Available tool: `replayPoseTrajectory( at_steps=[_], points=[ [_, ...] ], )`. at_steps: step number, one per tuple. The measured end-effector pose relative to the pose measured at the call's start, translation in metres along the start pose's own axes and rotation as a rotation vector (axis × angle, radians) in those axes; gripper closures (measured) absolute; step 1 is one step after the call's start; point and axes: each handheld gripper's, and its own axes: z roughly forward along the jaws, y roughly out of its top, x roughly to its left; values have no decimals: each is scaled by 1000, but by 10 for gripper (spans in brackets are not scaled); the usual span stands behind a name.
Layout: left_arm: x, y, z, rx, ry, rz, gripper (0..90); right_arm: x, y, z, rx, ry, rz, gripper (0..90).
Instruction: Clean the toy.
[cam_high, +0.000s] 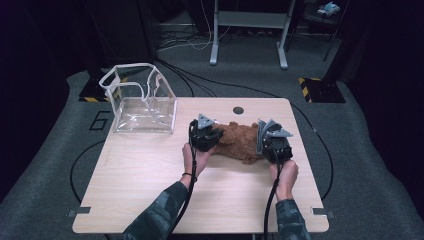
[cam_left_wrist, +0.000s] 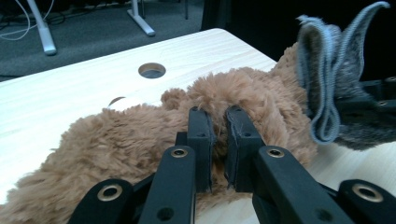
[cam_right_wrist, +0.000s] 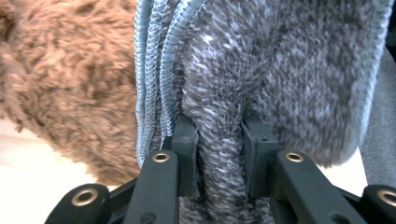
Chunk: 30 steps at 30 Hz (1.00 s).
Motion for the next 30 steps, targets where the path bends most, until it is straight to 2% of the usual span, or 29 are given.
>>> replayPoseTrajectory(
  at_steps=[3,6,9,12,15,17,20,25,26,30],
  points=[
    [3,0,1,3,4,-7,806,1,1,-7,-16,30,15,703],
    [6,0,1,9,2,-9,798,15,5,-18,-45,107,-1,702],
    [6,0,2,10,-2,-13,793,38,13,-25,-68,203,-45,701],
    [5,0,2,9,-7,-9,790,60,22,-25,-73,263,-84,700],
    [4,0,2,5,-4,-6,787,74,27,-17,-52,256,-108,698],
    [6,0,1,11,-8,6,785,72,28,-13,-49,244,-109,699],
    [8,0,1,14,-6,7,780,62,27,-10,-42,207,-89,700],
    [15,-2,0,22,3,2,775,28,21,-6,-21,149,-4,699],
    [15,-2,0,25,6,3,771,18,19,-5,-21,114,13,700],
    [19,-4,1,42,21,2,755,-2,14,-2,-5,80,56,700]
  ],
)
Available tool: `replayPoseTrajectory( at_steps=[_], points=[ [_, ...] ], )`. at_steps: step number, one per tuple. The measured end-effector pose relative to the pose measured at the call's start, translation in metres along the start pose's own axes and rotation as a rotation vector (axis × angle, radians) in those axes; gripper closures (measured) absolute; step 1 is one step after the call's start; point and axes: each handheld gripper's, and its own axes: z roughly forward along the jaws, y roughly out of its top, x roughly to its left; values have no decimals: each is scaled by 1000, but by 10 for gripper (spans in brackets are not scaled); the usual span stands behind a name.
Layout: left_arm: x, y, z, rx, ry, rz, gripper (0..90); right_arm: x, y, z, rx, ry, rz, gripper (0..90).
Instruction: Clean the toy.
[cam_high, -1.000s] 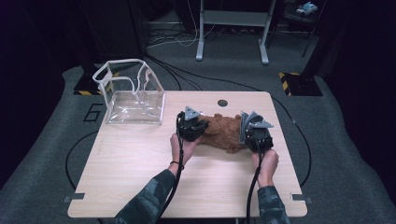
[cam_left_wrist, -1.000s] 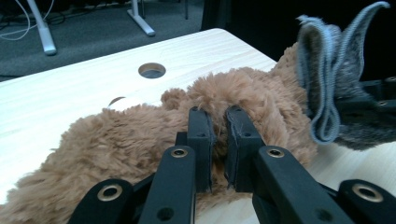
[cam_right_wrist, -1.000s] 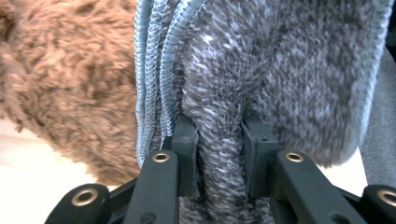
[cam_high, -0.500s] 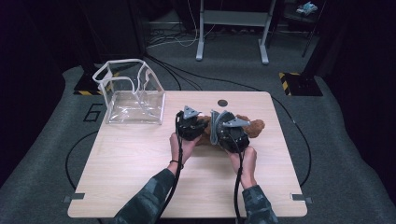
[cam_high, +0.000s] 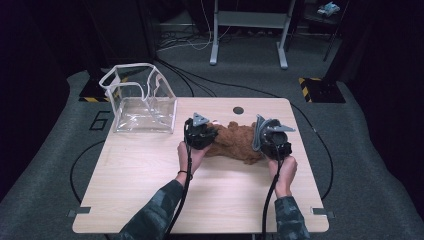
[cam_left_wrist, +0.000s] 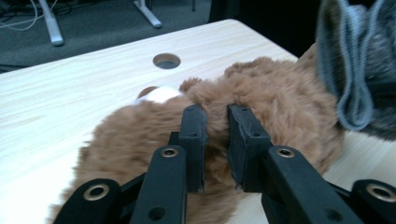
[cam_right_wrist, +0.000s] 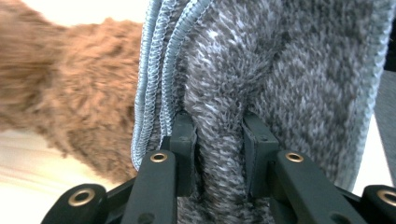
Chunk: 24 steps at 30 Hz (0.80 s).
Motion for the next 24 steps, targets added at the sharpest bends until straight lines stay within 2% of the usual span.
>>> replayPoseTrajectory(
  at_steps=[3,5,9,13,16,20,23,24],
  points=[
    [2,-3,1,12,0,-2,730,-4,-3,-1,-1,-8,17,699],
    [2,-3,1,11,-3,2,732,-2,-3,-4,-12,7,-4,698],
    [0,-2,0,1,-10,14,755,16,-2,-11,-36,65,-44,698],
    [-4,0,0,-1,-15,13,786,46,4,-17,-63,145,-110,698],
    [-6,1,-1,6,-25,16,799,65,10,-17,-76,179,-153,697],
    [-7,2,0,12,-24,21,817,79,15,-10,-55,170,-189,697],
    [-6,2,0,20,-32,16,822,77,16,-6,-45,164,-192,697],
    [-5,2,0,21,-32,17,826,75,16,-5,-36,153,-178,697]
  ],
)
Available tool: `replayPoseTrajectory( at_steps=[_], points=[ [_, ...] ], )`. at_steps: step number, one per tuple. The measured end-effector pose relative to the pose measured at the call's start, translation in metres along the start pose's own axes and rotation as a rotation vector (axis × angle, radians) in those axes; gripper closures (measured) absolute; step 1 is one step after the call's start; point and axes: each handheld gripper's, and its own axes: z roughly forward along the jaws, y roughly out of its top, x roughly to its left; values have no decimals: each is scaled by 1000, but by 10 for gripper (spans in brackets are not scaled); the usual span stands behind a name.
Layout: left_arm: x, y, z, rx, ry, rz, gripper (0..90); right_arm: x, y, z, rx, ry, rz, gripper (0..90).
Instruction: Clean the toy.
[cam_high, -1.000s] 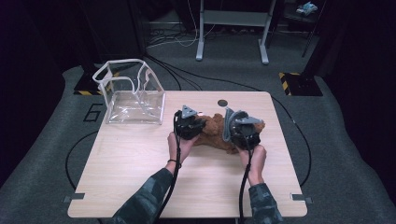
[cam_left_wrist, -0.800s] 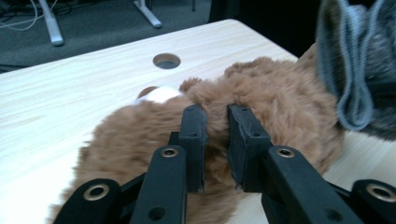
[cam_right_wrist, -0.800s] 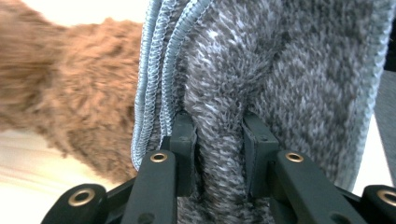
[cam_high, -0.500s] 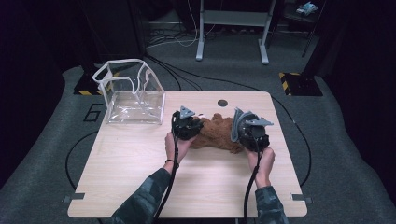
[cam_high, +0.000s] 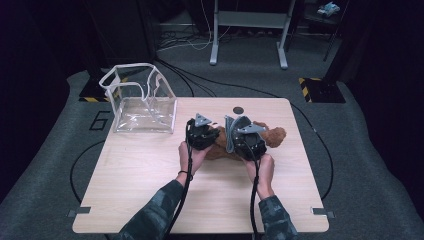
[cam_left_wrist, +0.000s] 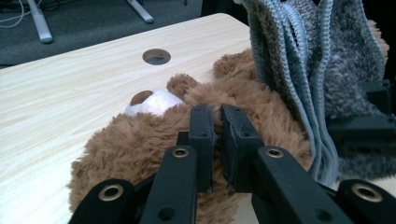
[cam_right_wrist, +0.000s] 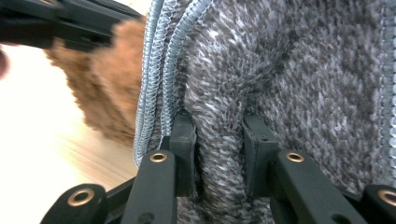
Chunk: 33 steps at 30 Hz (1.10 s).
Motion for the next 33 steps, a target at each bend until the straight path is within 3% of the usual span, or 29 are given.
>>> replayPoseTrajectory(
  at_steps=[2,7,14,16,18,21,24,26,31,33],
  points=[
    [1,0,0,2,5,-1,835,-6,-2,1,16,-24,-2,697],
    [6,-2,0,3,12,-17,856,-32,-12,-2,28,-61,57,697],
    [5,-3,-1,-6,23,-12,873,-74,-27,-9,75,-206,136,700],
    [5,-3,-1,-6,27,-10,875,-79,-30,-10,79,-220,145,700],
    [5,-3,0,-7,28,-11,875,-78,-30,-13,70,-210,138,700],
    [6,-3,0,-4,27,-12,875,-67,-26,-20,33,-152,129,698],
    [6,-3,0,-5,26,-18,875,-49,-18,-26,-5,-60,98,697],
    [5,-3,0,-6,24,-16,875,-34,-12,-26,-18,-28,64,697],
    [5,-3,0,-10,18,-15,874,-1,-1,-14,4,10,-6,695],
    [5,-3,-1,-8,12,-13,874,3,0,-7,15,2,-23,696]
  ],
)
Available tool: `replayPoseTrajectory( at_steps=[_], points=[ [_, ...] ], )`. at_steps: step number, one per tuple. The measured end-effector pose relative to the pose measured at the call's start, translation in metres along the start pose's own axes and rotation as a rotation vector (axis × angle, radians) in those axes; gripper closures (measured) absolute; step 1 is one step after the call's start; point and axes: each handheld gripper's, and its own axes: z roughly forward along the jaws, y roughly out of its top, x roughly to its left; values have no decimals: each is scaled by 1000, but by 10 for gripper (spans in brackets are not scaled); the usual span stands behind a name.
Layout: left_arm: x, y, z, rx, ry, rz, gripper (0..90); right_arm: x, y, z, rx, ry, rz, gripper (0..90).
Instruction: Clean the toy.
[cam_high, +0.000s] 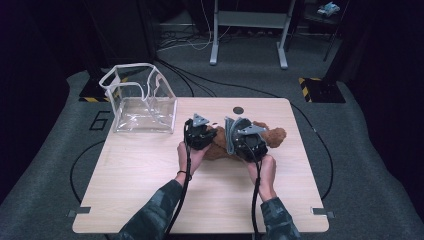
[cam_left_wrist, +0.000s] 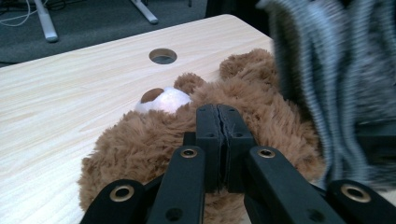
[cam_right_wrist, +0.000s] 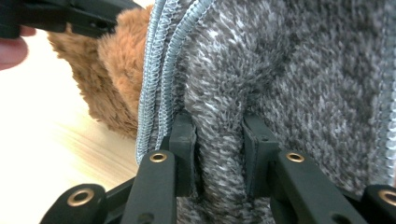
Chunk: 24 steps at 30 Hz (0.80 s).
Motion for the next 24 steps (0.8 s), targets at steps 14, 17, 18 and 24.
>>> replayPoseTrajectory(
  at_steps=[14,17,18,24],
  points=[
    [1,1,0,-4,16,11,882,-57,-24,7,79,-175,90,706],
    [2,1,1,-3,18,11,882,-70,-31,4,91,-209,126,705],
    [2,1,1,-1,19,12,882,-72,-32,3,91,-214,128,705],
    [2,1,2,-2,26,5,883,-56,-30,-10,40,-146,115,702]
  ],
)
